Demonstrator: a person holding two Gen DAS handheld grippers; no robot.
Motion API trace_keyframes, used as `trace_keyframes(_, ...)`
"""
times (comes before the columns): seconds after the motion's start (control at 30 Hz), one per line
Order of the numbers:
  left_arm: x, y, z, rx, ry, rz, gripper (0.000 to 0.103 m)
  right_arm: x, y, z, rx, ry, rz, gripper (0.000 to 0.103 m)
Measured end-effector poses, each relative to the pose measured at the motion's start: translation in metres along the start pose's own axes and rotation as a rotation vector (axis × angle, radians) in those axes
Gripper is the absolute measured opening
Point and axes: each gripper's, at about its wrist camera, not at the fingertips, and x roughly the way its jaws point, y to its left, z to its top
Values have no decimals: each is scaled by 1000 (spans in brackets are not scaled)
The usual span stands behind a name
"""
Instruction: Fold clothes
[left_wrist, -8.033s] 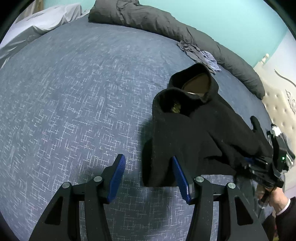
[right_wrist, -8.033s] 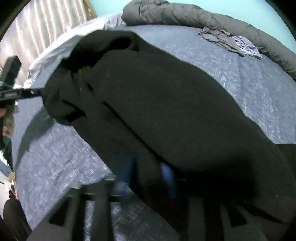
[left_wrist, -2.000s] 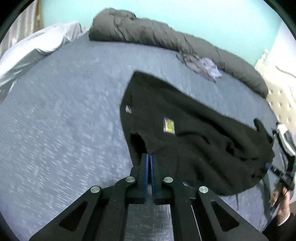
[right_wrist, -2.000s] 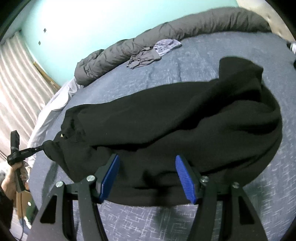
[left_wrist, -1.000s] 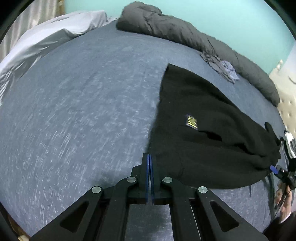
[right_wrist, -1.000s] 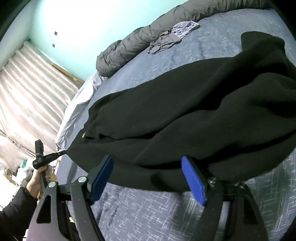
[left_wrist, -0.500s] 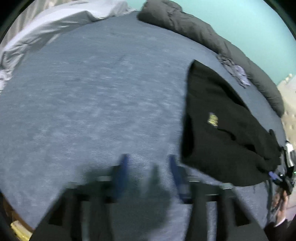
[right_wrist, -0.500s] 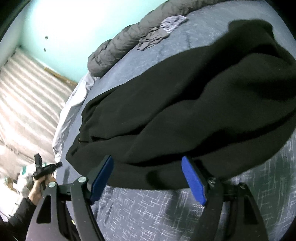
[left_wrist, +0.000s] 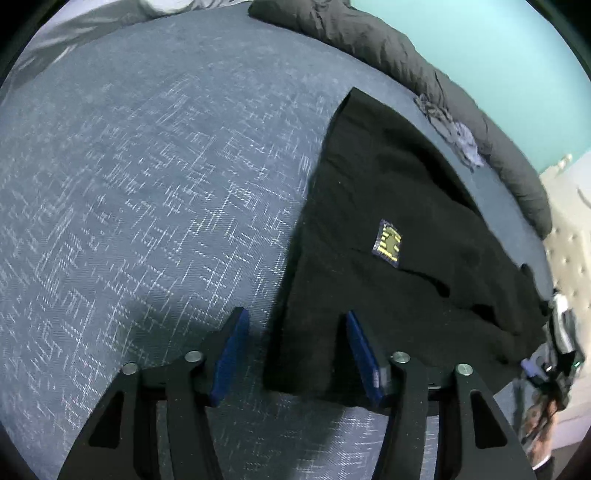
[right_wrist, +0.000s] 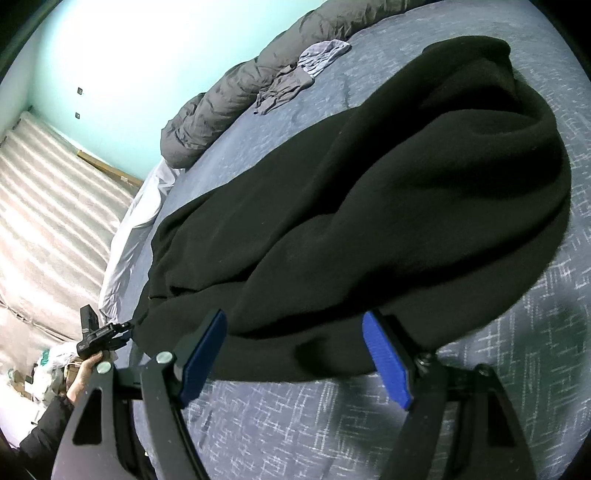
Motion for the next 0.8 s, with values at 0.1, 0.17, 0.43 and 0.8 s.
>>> trace_keyframes(0.1,2,-9,0,48,7,30,13,-3,-2,0,5,-7,-22,77)
trace_keyframes(0.17,-2,-15,1,70,-1,36,8,-7,-3,1,6,-13,-71,77)
trace_keyframes(0.43,-24,-19,4,86,-41,47,5,-10,-9,11,3,32,-169,77)
trace_keyframes(0.8,-46,-29,4,109,-75,38,4,9,-20,22,67,74,-264,35)
